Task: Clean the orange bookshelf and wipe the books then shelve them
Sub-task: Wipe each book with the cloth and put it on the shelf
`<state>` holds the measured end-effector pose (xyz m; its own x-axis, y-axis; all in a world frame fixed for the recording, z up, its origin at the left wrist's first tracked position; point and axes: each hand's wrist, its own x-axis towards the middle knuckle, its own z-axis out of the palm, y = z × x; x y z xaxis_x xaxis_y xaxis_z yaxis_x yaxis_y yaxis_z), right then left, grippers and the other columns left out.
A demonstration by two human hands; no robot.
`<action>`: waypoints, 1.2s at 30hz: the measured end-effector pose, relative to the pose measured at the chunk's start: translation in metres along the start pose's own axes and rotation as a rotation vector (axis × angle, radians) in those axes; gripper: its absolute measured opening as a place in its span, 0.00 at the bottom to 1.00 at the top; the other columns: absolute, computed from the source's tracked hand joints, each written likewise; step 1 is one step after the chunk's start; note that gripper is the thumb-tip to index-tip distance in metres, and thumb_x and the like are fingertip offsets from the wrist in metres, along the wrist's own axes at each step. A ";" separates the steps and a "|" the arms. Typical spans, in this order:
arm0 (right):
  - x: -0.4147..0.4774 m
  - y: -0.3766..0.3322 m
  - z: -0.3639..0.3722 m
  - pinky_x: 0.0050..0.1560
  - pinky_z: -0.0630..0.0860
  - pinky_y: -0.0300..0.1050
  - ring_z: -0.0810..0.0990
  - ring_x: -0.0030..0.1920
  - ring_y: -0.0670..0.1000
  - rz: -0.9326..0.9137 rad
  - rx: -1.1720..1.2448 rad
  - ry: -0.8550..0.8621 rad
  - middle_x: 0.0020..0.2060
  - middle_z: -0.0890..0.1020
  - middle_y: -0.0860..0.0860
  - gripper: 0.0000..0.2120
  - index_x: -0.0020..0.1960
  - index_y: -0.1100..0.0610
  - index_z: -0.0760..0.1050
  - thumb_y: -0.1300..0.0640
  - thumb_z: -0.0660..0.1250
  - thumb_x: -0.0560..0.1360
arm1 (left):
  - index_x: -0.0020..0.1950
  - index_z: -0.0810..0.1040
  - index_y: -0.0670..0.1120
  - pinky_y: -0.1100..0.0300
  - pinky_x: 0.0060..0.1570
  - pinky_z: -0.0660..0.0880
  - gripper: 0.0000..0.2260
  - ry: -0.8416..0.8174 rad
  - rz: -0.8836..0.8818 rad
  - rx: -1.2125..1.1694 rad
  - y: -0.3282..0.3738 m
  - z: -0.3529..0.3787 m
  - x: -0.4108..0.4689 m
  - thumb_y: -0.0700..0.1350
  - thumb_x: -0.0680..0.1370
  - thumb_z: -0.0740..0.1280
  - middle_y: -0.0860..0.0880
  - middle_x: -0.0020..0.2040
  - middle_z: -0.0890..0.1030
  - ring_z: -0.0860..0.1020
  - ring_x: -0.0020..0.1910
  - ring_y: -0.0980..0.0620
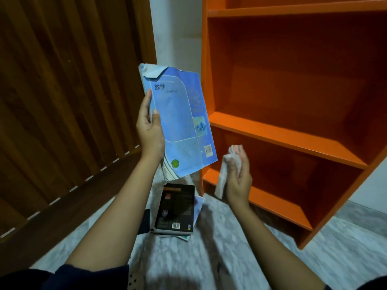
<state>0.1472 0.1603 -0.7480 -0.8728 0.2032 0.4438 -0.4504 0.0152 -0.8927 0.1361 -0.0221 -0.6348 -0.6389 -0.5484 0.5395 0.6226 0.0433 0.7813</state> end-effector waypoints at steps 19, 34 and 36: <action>0.056 -0.005 -0.021 0.63 0.72 0.63 0.73 0.67 0.55 0.222 0.270 -0.285 0.70 0.71 0.52 0.33 0.67 0.37 0.69 0.48 0.77 0.65 | 0.68 0.64 0.56 0.69 0.56 0.73 0.18 -0.221 -0.088 0.095 -0.015 0.007 -0.014 0.38 0.82 0.55 0.58 0.67 0.68 0.70 0.63 0.67; 0.039 -0.021 -0.004 0.46 0.77 0.50 0.78 0.58 0.53 -0.242 -0.627 -0.190 0.52 0.78 0.47 0.33 0.71 0.38 0.64 0.61 0.66 0.71 | 0.76 0.44 0.61 0.46 0.71 0.58 0.24 -0.609 -0.213 0.656 -0.026 0.045 -0.025 0.57 0.82 0.50 0.44 0.78 0.50 0.53 0.76 0.43; 0.032 -0.019 -0.008 0.38 0.74 0.49 0.79 0.51 0.57 -0.273 -0.727 -0.207 0.49 0.76 0.49 0.33 0.72 0.40 0.63 0.62 0.64 0.72 | 0.76 0.41 0.60 0.51 0.65 0.65 0.26 -0.602 -0.286 0.635 -0.023 0.056 -0.032 0.57 0.82 0.50 0.43 0.76 0.58 0.62 0.72 0.41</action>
<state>0.1295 0.1738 -0.7179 -0.7986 -0.0841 0.5959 -0.4800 0.6862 -0.5465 0.1169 0.0416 -0.6526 -0.9684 -0.0897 0.2327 0.1535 0.5210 0.8396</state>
